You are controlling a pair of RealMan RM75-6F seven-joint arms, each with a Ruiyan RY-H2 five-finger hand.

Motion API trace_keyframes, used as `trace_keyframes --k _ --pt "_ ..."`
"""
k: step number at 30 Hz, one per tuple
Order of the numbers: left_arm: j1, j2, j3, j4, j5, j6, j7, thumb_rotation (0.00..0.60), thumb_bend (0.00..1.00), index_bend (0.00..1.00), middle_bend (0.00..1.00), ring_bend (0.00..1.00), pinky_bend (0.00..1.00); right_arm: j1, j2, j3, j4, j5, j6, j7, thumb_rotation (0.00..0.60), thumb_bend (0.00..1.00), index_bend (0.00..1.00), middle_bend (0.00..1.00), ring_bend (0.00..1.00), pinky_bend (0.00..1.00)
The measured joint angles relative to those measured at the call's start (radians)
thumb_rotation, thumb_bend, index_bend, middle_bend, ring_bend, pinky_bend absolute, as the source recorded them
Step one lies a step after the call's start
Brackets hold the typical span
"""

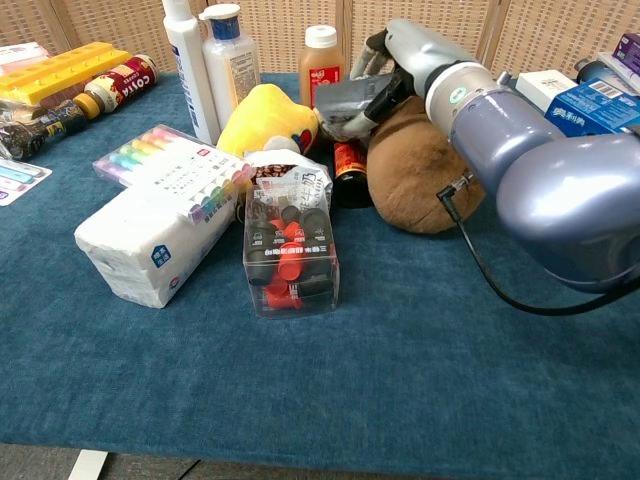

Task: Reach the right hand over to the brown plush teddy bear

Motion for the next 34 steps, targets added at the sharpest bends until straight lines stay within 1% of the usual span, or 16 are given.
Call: trace_keyframes --k 3,6,12,18,24,28,31,34 --pt "0.002 0.001 0.0 0.0 0.003 0.004 -0.003 0.6 0.0 0.12 0.0 0.0 0.0 -0.004 0.0 0.009 -0.006 -0.011 0.008 0.004 0.6 0.05 0.47 0.8 0.51 0.74" --pt "0.003 0.003 0.001 -0.001 0.005 0.006 -0.005 0.6 0.0 0.12 0.0 0.0 0.0 -0.009 0.009 0.016 -0.026 -0.016 0.014 -0.002 0.6 0.07 0.48 0.81 0.51 0.74" --pt "0.005 0.004 0.002 -0.003 0.011 0.009 -0.011 0.6 0.0 0.12 0.0 0.0 0.0 -0.026 0.043 0.034 -0.106 -0.029 0.042 -0.015 0.6 0.09 0.48 0.81 0.51 0.74" --pt "0.009 0.009 0.002 -0.003 0.017 0.02 -0.023 0.6 0.0 0.12 0.0 0.0 0.0 -0.05 0.109 0.055 -0.246 -0.056 0.103 -0.053 0.6 0.11 0.48 0.81 0.51 0.74" --pt "0.011 0.011 0.007 -0.005 0.033 0.022 -0.031 0.6 0.0 0.12 0.0 0.0 0.0 -0.079 0.2 0.082 -0.432 -0.068 0.165 -0.12 0.6 0.11 0.48 0.81 0.51 0.74" --pt "0.012 0.013 0.009 -0.007 0.042 0.028 -0.038 0.6 0.0 0.12 0.0 0.0 0.0 -0.089 0.263 0.113 -0.55 -0.065 0.205 -0.182 0.6 0.11 0.48 0.81 0.51 0.74" --pt "0.014 0.014 0.009 -0.008 0.045 0.032 -0.042 0.6 0.0 0.12 0.0 0.0 0.0 -0.087 0.298 0.138 -0.61 -0.058 0.229 -0.225 0.6 0.11 0.48 0.81 0.51 0.74" --pt "0.015 0.016 0.011 -0.008 0.048 0.034 -0.045 0.6 0.0 0.12 0.0 0.0 0.0 -0.079 0.32 0.157 -0.647 -0.044 0.249 -0.255 0.6 0.11 0.48 0.81 0.51 0.74"
